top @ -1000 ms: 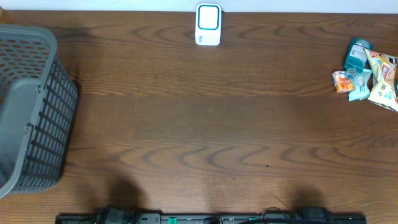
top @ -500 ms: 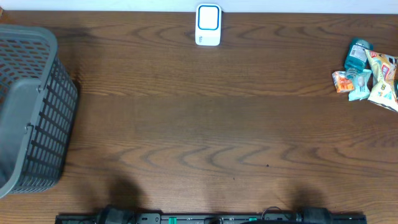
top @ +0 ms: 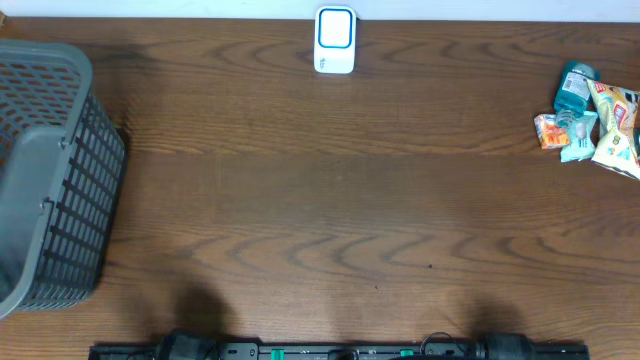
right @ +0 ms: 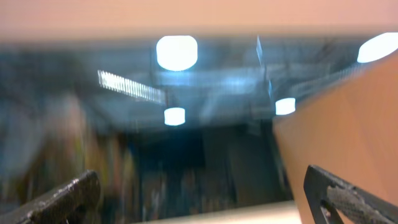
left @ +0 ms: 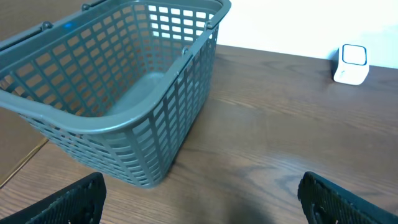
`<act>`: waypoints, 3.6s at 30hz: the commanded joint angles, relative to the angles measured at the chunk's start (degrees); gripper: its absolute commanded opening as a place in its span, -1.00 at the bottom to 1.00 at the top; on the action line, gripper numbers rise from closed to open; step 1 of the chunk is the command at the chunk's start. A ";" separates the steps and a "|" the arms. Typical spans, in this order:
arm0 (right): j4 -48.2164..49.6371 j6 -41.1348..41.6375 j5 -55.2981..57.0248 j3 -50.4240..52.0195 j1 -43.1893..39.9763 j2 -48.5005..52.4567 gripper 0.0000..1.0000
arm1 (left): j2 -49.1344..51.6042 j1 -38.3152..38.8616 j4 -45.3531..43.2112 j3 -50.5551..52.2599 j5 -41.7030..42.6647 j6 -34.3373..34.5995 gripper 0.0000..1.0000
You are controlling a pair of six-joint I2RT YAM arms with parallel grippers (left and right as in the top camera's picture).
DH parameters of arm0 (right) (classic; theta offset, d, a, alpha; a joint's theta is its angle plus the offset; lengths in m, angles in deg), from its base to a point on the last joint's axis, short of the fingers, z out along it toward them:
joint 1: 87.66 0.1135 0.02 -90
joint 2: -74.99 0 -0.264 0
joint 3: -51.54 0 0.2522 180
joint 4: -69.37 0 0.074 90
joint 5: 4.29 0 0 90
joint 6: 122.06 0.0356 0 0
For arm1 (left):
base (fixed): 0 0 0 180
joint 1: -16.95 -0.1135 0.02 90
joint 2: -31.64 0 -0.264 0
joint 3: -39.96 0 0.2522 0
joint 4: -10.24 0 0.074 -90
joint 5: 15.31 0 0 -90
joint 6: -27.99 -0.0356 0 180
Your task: Scan the item barcode
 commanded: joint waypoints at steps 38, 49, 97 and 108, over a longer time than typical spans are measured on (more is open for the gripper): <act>25.38 13.94 3.39 63.08 0.20 0.07 0.99 | 0.31 -0.02 4.46 -0.11 -0.35 -0.96 0.95; 21.24 13.70 2.95 65.92 0.20 0.26 0.99 | 0.31 -0.02 4.46 -0.11 -0.35 -0.96 0.95; 21.27 13.70 2.93 65.92 0.20 0.35 0.98 | -9.68 -15.37 -72.65 66.93 17.46 -5.95 0.95; 21.27 13.70 2.93 65.92 0.20 0.35 0.98 | -10.34 -16.35 -86.93 81.15 17.75 -6.82 0.95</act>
